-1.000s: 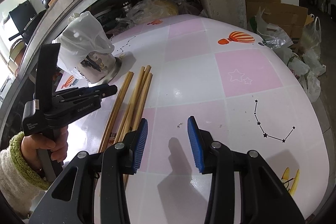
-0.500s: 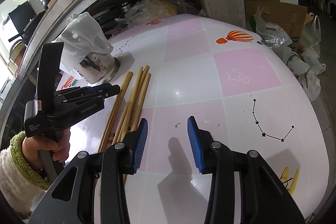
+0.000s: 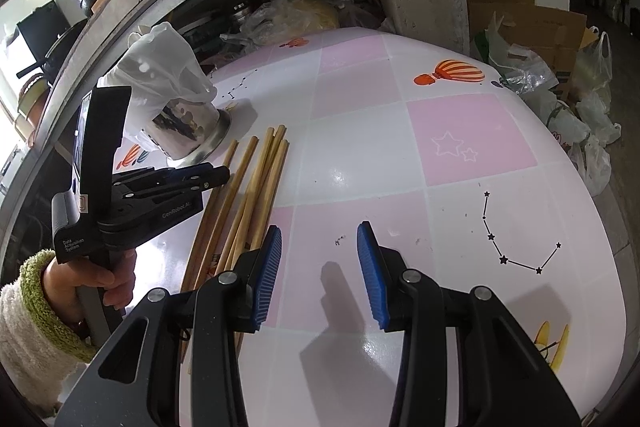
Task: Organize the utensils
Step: 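Close the left tool on one wooden chopstick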
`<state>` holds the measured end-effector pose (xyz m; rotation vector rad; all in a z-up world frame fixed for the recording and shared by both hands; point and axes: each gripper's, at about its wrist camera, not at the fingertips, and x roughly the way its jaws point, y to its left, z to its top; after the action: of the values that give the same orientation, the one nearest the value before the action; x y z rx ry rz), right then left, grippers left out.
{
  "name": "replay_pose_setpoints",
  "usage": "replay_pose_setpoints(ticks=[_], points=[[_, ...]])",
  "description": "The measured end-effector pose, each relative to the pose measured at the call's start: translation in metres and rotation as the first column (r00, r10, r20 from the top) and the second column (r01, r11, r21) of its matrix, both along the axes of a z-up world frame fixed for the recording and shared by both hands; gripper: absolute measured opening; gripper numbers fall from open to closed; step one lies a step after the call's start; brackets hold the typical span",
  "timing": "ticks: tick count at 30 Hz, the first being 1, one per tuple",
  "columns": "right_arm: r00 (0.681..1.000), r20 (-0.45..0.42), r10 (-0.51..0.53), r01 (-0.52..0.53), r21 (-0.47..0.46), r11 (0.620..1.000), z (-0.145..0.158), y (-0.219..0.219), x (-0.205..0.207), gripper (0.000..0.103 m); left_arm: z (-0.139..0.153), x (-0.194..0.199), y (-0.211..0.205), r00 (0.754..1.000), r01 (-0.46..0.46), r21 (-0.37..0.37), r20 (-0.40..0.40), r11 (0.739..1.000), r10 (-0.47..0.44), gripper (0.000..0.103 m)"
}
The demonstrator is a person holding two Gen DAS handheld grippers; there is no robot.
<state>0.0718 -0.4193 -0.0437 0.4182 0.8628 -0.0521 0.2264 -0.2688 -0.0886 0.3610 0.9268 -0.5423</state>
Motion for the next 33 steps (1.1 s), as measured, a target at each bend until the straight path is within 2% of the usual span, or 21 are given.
replay_pose_setpoints(ticks=[8,11,17,25,30,33], points=[[1.0,0.003,0.007,-0.007,-0.007,1.0,0.002,0.003,0.001,0.039,0.0,-0.003,0.01,1.0,-0.019,0.028,0.006,0.999,0.018,0.02],[1.0,0.004,0.008,-0.008,-0.01,1.0,0.003,0.004,0.0,0.039,0.0,-0.007,0.018,1.0,-0.028,0.033,-0.001,0.999,0.028,0.015],[1.0,0.005,0.009,-0.009,-0.015,1.0,0.004,0.004,-0.001,0.039,0.002,-0.019,0.042,0.997,-0.066,0.044,-0.029,0.997,0.067,0.013],[1.0,0.016,0.02,-0.02,-0.011,1.0,0.007,0.007,-0.004,0.039,0.003,-0.033,0.079,0.986,-0.129,0.028,-0.101,0.991,0.131,0.013],[0.999,0.018,0.027,-0.027,-0.014,1.0,0.009,0.008,-0.004,0.039,0.004,-0.027,0.09,0.978,-0.152,0.005,-0.145,0.988,0.151,0.014],[1.0,0.019,0.025,-0.024,-0.017,1.0,0.011,0.009,-0.005,0.039,0.005,-0.021,0.095,0.972,-0.174,-0.003,-0.16,0.985,0.172,0.021]])
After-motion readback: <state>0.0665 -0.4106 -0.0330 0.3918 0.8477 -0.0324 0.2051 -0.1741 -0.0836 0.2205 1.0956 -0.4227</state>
